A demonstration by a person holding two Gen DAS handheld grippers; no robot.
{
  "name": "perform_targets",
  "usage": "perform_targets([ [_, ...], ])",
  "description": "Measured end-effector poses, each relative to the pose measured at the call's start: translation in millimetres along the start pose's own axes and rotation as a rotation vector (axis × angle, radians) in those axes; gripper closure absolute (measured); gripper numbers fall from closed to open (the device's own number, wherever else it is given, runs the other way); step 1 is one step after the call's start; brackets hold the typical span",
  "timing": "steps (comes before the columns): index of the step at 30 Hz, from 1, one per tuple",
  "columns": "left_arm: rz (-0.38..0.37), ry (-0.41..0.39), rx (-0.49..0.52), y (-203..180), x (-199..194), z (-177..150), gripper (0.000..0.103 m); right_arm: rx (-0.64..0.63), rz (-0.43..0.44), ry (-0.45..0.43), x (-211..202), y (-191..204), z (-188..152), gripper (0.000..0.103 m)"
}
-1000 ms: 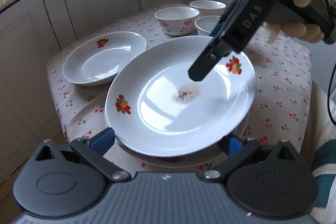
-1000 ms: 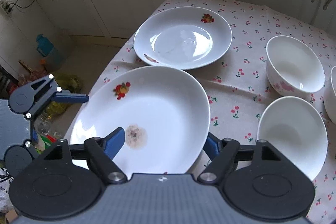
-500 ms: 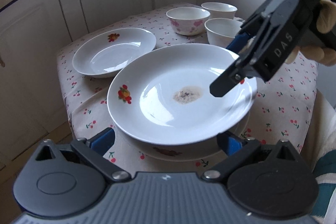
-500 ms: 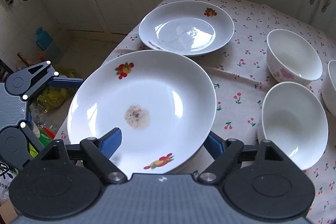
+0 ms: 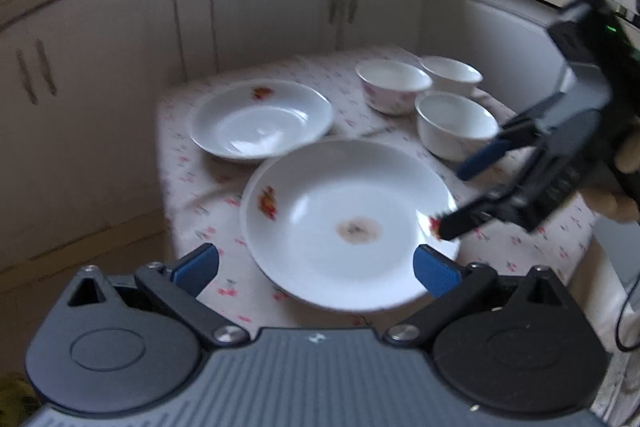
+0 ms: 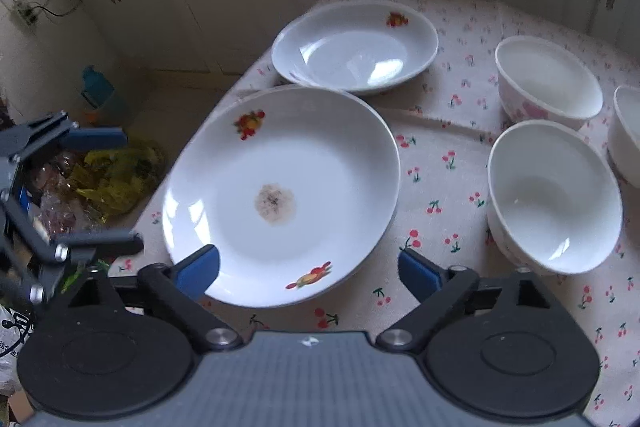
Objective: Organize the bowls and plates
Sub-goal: 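Open the right gripper and withdraw it from the stacked plates, then move the left gripper to a white flower-decal plate and grasp its rim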
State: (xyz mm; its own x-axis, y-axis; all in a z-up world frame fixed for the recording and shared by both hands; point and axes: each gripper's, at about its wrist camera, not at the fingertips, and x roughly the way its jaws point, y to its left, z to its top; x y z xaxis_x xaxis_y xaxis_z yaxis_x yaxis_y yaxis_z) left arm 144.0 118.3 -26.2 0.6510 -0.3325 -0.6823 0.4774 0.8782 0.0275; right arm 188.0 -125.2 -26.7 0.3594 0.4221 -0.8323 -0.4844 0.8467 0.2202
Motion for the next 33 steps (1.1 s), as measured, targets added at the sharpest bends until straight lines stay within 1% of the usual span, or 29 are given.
perform_targets([
  [3, 0.038, -0.030, 0.037, 0.9, -5.0, 10.4, 0.001, -0.026, 0.016, -0.069, -15.6, 3.3, -0.2, 0.000],
  [5, 0.064, -0.031, 0.044, 3.5, -4.9, 19.7, 0.001, -0.047, 0.031, -0.121, -26.9, 5.7, 2.5, 0.000],
  [7, 0.065, -0.037, 0.044, 8.9, -4.2, 29.8, 0.001, -0.069, 0.034, -0.172, -36.1, 6.7, 6.8, 0.000],
  [9, 0.078, -0.038, 0.033, 17.9, -0.6, 45.0, 0.001, -0.111, 0.037, -0.212, -43.6, 7.1, 15.1, 0.000],
  [11, 0.105, -0.030, 0.024, 26.4, 9.2, 61.9, 0.001, -0.155, 0.017, -0.256, -47.2, 6.0, 25.8, 0.000],
  [13, 0.123, -0.021, 0.009, 38.4, 21.9, 79.3, 0.001, -0.189, 0.002, -0.276, -44.0, 1.2, 40.7, 0.000],
  [15, 0.123, -0.003, 0.008, 50.6, 39.9, 96.9, 0.001, -0.195, -0.002, -0.265, -35.1, -7.5, 55.8, 0.000],
  [17, 0.114, 0.021, 0.003, 63.2, 63.6, 113.7, 0.001, -0.169, -0.005, -0.237, -22.1, -18.0, 73.5, 0.000],
  [19, 0.093, 0.042, -0.008, 73.3, 84.0, 124.8, 0.001, -0.148, 0.022, -0.205, -11.2, -26.3, 89.1, 0.000],
  [22, 0.065, 0.077, -0.022, 89.6, 116.5, 137.0, 0.001, -0.111, 0.055, -0.157, 7.2, -36.4, 108.1, 0.000],
  [25, 0.025, 0.116, -0.055, 104.7, 146.9, 145.1, 0.001, -0.065, 0.047, -0.107, 27.4, -46.2, 122.8, 0.000],
  [27, 0.005, 0.140, -0.091, 114.9, 163.6, 148.5, 0.003, -0.014, 0.050, -0.070, 42.1, -52.9, 129.3, 0.000],
  [29, -0.016, 0.161, -0.111, 123.0, 179.2, 152.2, 0.003, 0.052, 0.081, -0.037, 53.8, -64.0, 134.9, 0.001],
  [32, -0.043, 0.201, -0.135, 129.7, 200.4, 156.2, 0.007, 0.151, 0.105, 0.004, 68.9, -79.7, 139.4, 0.003],
  [33, -0.048, 0.214, -0.135, 130.3, 206.4, 157.2, 0.008, 0.175, 0.107, 0.017, 73.2, -83.5, 140.9, 0.006],
])
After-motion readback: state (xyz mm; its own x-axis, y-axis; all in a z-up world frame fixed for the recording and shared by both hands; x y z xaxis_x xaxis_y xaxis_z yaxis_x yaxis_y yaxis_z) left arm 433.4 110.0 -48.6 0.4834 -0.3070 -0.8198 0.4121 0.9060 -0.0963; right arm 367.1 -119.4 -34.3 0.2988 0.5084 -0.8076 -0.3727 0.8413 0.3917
